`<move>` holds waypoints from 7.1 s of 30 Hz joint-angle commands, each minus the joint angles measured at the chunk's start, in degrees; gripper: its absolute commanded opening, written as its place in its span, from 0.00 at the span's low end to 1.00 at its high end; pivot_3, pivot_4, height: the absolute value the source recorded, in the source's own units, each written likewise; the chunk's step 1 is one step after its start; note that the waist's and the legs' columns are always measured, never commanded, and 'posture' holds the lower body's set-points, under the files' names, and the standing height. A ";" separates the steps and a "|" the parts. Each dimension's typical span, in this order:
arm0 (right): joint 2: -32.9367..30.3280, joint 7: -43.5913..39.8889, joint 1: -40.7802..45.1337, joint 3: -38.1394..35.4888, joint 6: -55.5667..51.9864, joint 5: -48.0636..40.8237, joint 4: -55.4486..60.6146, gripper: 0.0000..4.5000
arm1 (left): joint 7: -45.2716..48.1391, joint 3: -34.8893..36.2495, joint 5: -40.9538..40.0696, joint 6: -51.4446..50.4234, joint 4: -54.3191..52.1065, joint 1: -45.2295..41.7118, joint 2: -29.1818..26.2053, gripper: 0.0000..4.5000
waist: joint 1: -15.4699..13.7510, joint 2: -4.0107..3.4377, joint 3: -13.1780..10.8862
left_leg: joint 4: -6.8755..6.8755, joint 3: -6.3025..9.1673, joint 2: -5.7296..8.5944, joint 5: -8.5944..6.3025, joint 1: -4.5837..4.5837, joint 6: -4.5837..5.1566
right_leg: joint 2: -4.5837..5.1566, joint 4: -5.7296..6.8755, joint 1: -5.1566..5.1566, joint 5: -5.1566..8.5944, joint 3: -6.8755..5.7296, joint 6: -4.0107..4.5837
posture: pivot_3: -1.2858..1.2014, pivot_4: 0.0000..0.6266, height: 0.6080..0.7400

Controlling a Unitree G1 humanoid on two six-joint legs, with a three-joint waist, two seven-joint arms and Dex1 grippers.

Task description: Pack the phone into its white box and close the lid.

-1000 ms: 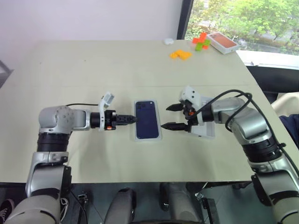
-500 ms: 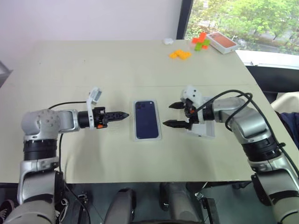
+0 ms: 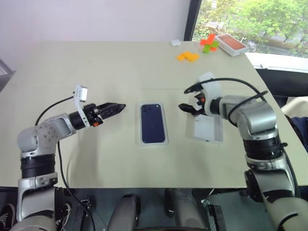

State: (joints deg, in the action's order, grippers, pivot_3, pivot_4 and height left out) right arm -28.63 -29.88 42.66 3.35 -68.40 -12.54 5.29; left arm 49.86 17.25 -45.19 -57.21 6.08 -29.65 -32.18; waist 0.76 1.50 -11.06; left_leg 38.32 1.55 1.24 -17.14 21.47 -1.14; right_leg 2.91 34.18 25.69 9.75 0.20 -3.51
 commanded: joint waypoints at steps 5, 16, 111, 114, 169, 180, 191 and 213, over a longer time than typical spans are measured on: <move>2.96 4.25 0.68 -4.47 -3.50 -1.36 0.94 1.00 | 9.18 -3.69 3.73 13.15 -8.14 5.84 -3.67 1.00 | 0.48 -0.04 0.02 | -0.06 -0.05 -0.11 -0.01 -0.08 0.02 | -0.18 0.05 0.06 0.00 0.03 0.00 | 0.52 0.24 1.00; 3.98 12.01 0.24 -3.90 -15.78 0.06 4.45 1.00 | 9.59 -5.06 7.69 27.48 -9.33 8.59 -1.10 1.00 | 0.02 -0.04 0.02 | 0.02 -0.03 -0.12 0.07 -0.04 0.01 | -0.14 0.03 0.01 0.00 0.03 0.01 | 0.52 0.24 1.00; 1.60 3.53 8.75 -4.31 -18.84 -0.64 -3.09 1.00 | 9.32 -9.52 15.75 24.59 -8.92 9.14 -5.71 1.00 | 0.17 -0.06 0.03 | 0.02 0.03 -0.08 -0.06 0.02 0.22 | -0.03 0.03 -0.08 0.02 -0.13 -0.03 | 0.52 0.24 1.00; 3.33 6.39 8.18 -5.07 -23.36 -0.21 -2.59 1.00 | 10.88 -8.49 15.08 26.90 -9.80 10.84 -6.52 1.00 | 0.16 -0.07 0.03 | -0.03 0.02 -0.09 -0.07 0.01 0.25 | -0.02 0.00 -0.05 0.02 -0.12 -0.03 | 0.52 0.24 1.00; 38.23 13.04 10.94 -37.87 -24.10 -39.05 -2.49 0.01 | 2.66 -2.90 11.36 28.41 -7.84 7.68 -5.87 1.00 | 0.47 -0.27 -0.05 | -0.09 0.08 -0.18 -0.06 -0.03 0.24 | -0.10 0.08 0.06 0.02 -0.15 -0.02 | 0.52 0.24 1.00; 41.51 35.69 5.93 -43.51 -24.10 -63.41 -15.69 0.01 | 2.25 -3.29 11.13 28.09 -8.25 7.68 -5.68 1.00 | 0.54 -0.27 -0.06 | -0.06 0.06 -0.17 -0.04 -0.01 0.22 | -0.10 0.10 0.07 0.02 -0.13 -0.02 | 0.52 0.24 1.00; 42.59 60.96 -4.08 -32.15 -12.13 -87.76 -15.21 0.01 | 1.73 -4.05 11.54 28.93 -9.52 9.10 -4.20 1.00 | 1.79 -0.25 -0.04 | -0.07 0.05 -0.20 -0.05 0.00 0.23 | -0.12 0.08 0.06 0.02 -0.11 -0.03 | 0.52 0.24 1.00; 36.05 69.05 -11.34 -12.57 15.54 -98.74 -8.89 0.01 | 1.99 -4.88 12.16 29.78 -9.19 9.97 -3.11 1.00 | 1.79 -0.27 -0.04 | -0.07 -0.15 -0.52 -0.08 -0.05 0.29 | -0.46 -0.02 0.07 0.05 0.14 -0.07 | 0.52 0.24 1.00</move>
State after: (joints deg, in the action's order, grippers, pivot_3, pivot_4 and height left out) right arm 7.31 39.17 31.28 -10.07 -54.26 -110.93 -5.40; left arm 51.79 12.06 -32.99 -28.33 -1.41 -19.83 -35.23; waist 2.54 1.23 -11.10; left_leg 38.25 1.41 0.72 -17.22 21.42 -0.86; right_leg 2.46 34.16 25.77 9.80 0.34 -3.58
